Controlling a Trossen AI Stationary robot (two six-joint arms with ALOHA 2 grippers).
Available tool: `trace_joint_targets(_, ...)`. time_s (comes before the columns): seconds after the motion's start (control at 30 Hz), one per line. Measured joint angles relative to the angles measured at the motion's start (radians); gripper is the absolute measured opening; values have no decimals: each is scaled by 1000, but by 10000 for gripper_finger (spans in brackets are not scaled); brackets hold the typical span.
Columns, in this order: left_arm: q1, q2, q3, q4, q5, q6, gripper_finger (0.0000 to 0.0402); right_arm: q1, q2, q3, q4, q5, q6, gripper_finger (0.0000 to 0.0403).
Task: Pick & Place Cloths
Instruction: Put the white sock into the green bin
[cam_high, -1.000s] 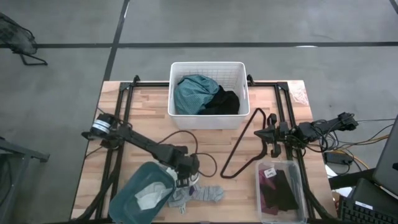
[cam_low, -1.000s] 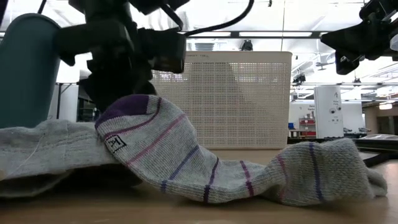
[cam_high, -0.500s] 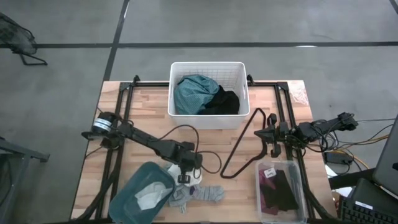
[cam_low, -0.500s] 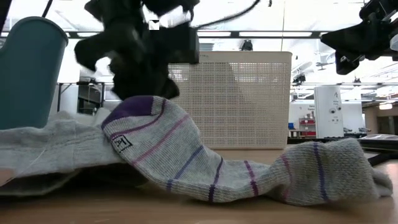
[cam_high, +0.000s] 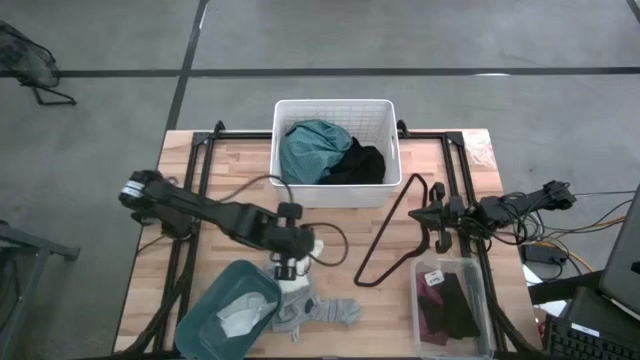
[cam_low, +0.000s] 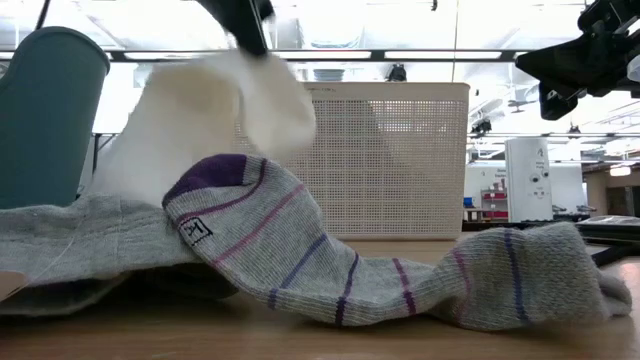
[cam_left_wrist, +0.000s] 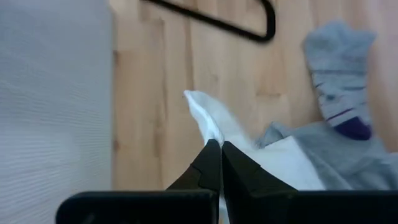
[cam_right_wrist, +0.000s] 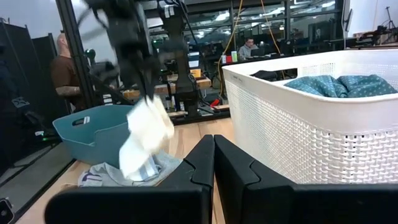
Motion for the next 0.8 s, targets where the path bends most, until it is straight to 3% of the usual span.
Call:
trace_joint_targets(0.2, -48, -134, 126, -122, -73, -50, 4, 0, 0, 0, 0, 0, 0, 8)
trace_joint_targets(0.5, -129, -327, 281, -163, -10, -191, 4, 0, 0, 0, 0, 0, 0, 8)
trace_joint_targets(0.63, -161, -402, 337, -156, 187, -333, 4, 0, 0, 0, 0, 0, 0, 8)
trace_joint_targets(0.8, -230, -459, 336, -155, 271, -497, 4, 0, 0, 0, 0, 0, 0, 8)
